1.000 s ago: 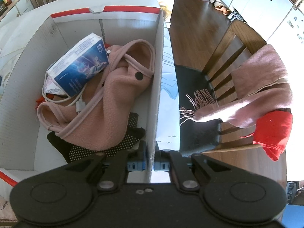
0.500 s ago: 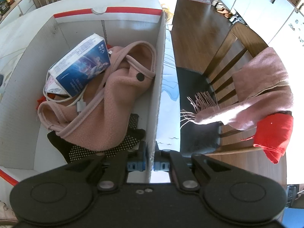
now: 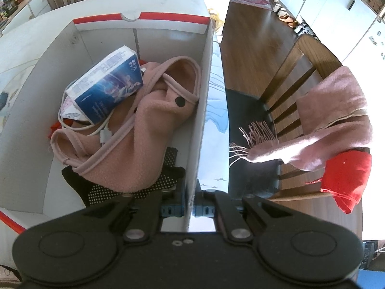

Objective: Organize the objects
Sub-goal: 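Carry the pink plush with the left gripper over the box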

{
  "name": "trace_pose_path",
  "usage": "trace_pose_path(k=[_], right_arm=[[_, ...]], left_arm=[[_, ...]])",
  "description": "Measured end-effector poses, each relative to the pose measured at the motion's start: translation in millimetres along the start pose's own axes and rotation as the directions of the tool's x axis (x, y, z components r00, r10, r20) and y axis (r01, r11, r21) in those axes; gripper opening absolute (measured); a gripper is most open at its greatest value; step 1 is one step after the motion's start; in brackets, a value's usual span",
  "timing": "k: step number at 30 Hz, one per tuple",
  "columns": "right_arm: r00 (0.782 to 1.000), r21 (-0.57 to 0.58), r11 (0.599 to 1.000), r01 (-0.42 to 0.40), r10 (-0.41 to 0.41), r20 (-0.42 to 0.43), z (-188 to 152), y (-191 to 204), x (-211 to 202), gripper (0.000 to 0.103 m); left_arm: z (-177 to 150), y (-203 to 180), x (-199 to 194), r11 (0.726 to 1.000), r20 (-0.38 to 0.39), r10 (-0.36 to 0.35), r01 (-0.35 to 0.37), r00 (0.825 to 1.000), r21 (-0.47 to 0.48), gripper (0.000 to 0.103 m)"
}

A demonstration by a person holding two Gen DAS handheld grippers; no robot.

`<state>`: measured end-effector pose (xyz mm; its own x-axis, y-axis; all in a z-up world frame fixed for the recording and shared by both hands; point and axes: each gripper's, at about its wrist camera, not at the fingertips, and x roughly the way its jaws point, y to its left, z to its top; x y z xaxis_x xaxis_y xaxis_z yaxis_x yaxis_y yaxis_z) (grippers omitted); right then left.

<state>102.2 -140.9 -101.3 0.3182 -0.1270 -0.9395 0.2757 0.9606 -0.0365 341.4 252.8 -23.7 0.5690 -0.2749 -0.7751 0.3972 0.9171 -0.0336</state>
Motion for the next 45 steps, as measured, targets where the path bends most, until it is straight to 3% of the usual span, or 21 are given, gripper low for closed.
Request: trace_pose_path(k=[6,12,20,27,29,33,45], right_arm=[[1.0,-0.007,1.0,-0.004,0.005,0.013,-0.3,0.2,-3.3,0.004],[1.0,-0.018,1.0,-0.009,0.009,0.023,1.6,0.8,-5.7,0.004],[0.999,-0.021,1.0,-0.017,0.018,0.034,1.6,-0.7,-6.0,0.004],[0.998,-0.014,0.999,-0.032,0.033,0.054,1.0,-4.5,-9.0,0.005],[0.998,-0.015,0.999,-0.034,0.035,0.057,0.9,-4.8,-8.9,0.005],[0.997,-0.015,0.999,-0.04,0.041,0.061,0.7,-5.6,-8.9,0.005],[0.996,-0.01,0.999,-0.051,0.052,0.073,-1.3,-7.4,-9.2,0.005]], left_arm=[[-2.5,-50.9,-25.4,0.992,0.024,-0.098,0.096,0.995,0.083,0.086],[-4.2,-108.9,-34.6,0.96,0.004,-0.211,0.206,0.977,0.189,0.086],[-22.7,-199.8,-41.5,0.876,-0.07,-0.354,0.356,0.933,0.325,0.086],[-43.4,-253.0,-35.7,0.798,-0.153,-0.418,0.443,0.895,0.409,0.086],[-49.8,-265.0,-32.4,0.773,-0.183,-0.427,0.463,0.885,0.434,0.086],[-58.9,-279.6,-18.8,0.755,-0.244,-0.419,0.485,0.875,0.442,0.086],[-73.1,-292.1,21.7,0.752,-0.368,-0.383,0.517,0.848,0.409,0.086]])
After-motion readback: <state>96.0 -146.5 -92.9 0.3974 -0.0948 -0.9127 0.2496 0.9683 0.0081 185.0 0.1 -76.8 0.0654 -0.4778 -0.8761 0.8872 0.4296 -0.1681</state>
